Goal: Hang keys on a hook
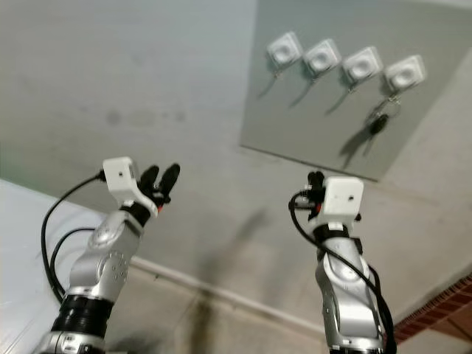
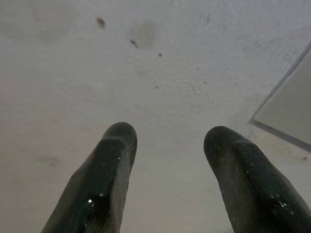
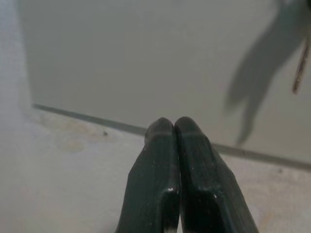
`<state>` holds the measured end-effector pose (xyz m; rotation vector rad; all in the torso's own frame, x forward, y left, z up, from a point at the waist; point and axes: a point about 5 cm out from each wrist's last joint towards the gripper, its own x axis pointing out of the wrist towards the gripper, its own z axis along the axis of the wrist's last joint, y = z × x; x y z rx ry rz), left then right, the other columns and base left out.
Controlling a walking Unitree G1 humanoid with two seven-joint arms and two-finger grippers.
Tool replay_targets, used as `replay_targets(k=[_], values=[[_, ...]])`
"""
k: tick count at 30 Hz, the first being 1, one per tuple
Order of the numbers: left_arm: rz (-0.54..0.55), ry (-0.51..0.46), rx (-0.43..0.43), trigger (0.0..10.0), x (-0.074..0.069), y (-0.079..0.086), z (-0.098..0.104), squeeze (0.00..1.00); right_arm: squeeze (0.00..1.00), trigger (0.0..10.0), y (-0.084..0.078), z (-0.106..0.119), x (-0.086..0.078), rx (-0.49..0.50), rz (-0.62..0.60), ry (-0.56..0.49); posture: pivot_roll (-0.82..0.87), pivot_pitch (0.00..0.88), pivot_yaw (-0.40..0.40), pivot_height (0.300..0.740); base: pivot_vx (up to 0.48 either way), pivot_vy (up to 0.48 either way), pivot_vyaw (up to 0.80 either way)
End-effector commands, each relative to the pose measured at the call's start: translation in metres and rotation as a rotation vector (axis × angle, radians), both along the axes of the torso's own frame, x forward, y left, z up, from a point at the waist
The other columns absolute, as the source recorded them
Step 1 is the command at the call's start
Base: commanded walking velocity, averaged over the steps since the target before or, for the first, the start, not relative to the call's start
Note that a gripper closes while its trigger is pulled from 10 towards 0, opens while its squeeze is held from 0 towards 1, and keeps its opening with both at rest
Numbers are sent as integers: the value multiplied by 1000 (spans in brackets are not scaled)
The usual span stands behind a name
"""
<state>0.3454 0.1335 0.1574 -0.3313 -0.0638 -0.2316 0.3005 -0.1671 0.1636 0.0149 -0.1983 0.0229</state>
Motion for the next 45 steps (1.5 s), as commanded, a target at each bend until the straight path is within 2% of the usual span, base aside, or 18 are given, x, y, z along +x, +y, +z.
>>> replay_targets(k=[1, 21, 36, 45], values=[[8, 9, 3, 10000, -1, 1, -3, 0, 0, 10000, -1, 3, 0, -7, -2, -5, 36, 96, -40, 740, 0, 0, -631], [8, -4, -1, 10000, -2, 1, -1, 0, 0, 10000, -2, 4, 0, -13, -5, -9, 32, 97, -41, 740, 0, 0, -605], [-33, -25, 40, 10000, -3, -5, 2, 0, 0, 10000, -1, 6, -2, -15, 8, -30, 27, 97, -38, 740, 0, 0, 0], [-40, 1, 19, 10000, -3, -7, 0, 0, 0, 10000, -1, 6, -2, -16, 10, -30, 26, 93, -38, 740, 0, -470, 0]])
